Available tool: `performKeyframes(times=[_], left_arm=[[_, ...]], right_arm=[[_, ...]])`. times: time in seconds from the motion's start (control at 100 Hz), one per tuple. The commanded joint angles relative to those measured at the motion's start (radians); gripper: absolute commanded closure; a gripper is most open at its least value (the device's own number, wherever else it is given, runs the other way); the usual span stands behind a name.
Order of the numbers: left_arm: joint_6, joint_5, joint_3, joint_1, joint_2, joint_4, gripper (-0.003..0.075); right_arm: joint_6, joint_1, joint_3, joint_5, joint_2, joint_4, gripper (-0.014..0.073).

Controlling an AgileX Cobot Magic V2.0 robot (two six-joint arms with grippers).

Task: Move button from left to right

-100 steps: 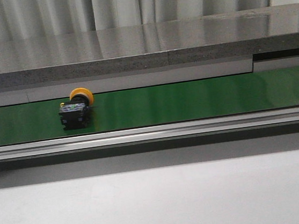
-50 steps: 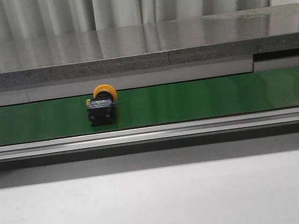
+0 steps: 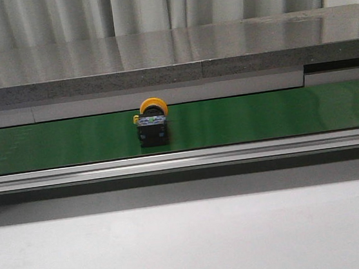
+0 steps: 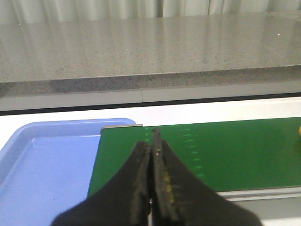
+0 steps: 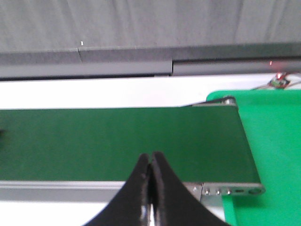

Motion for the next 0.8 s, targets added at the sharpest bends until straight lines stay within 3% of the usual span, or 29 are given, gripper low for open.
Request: performKeyframes(times=[0.0,0.15,0.57,0.68,0.79], left_arm=[[-0.002,-0.079,-0.026,-0.008,0.005,-0.012,0.0741],[-0.002,-0.079,-0.026,-0.008,0.005,-0.012,0.0741],[-0.002,-0.079,-0.026,-0.008,0.005,-0.012,0.0741],[-0.002,-0.079,-0.026,-0.008,0.005,-0.012,0.0741],[-0.002,-0.079,-0.026,-0.008,0.005,-0.012,0.0741]], right_arm=[[-0.001,0.004,-0.117,0.042,0.117,-0.007,0.0661],[-0.001,0.004,-0.217,0.15,0.265,0.033,0.0661],[-0.001,0.004,-0.248,0.17,0.411,0.104,0.0644],[-0.001,0.004,-0.248,0.17,0.411,0.106,0.0526],[-0.001,0.004,-0.248,0.173,0.411,0.106,0.0305]])
